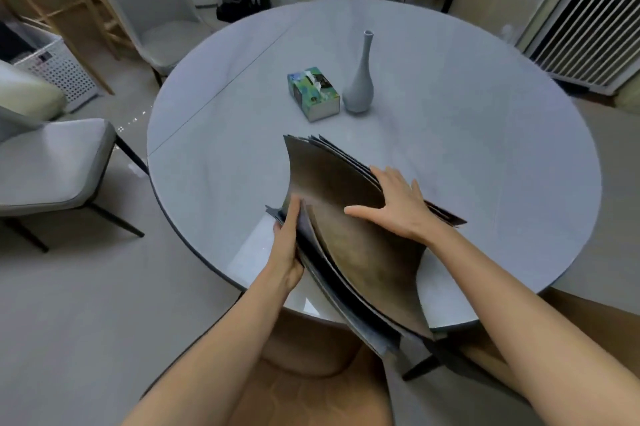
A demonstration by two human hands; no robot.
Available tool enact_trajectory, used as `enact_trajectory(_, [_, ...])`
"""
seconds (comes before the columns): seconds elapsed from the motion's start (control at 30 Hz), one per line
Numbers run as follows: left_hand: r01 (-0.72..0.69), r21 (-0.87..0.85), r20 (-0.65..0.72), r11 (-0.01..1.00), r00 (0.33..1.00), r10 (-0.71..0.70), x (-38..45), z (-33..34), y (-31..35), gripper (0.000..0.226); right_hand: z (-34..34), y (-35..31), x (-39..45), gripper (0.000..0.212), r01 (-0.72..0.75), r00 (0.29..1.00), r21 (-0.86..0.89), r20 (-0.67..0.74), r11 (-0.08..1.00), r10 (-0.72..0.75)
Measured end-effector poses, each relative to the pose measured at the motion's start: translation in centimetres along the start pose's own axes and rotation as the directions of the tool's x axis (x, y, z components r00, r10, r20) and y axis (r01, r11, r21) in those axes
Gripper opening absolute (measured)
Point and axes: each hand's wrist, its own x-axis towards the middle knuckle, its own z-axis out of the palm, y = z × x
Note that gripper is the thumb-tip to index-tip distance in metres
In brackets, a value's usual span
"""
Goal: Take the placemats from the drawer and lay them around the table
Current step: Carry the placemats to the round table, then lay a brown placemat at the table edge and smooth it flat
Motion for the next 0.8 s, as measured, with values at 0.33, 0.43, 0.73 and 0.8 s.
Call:
enact_trajectory(0.33, [0.296, 0.303, -0.199, 0.906, 0.949, -0.244, -0.8, -2.0, 0.5, 0.031, 2.9, -0.5, -3.6, 0.1, -0.002, 0.967, 0.162, 0.25, 0.987, -0.04])
enact_trajectory(0.43, [0.284, 0.406, -0.362, 0.869, 0.923, -0.133, -0.2, -3.2, -0.2, 0.031, 7.7, -0.8, -6.3, 0.116, 0.112, 0.909, -0.01, 0.406, 0.994, -0.098])
enact_trajectory(0.73, [0.106, 0.412, -0.281, 0.905, 0.96, 0.015, 0.2, -1.7, -2.2, 0.036, 14.7, 1.3, -9.1, 0.096, 0.051, 0.989, -0.27, 0.149, 0.961, -0.011])
enact_trajectory(0.8, [0.085, 0.333, -0.271, 0.939, 0.962, 0.008, 0.4, -0.4, -2.3, 0.034, 14.6, 1.4, -8.8, 0.089, -0.01, 1.0, -0.206, 0.027, 0.979, 0.016])
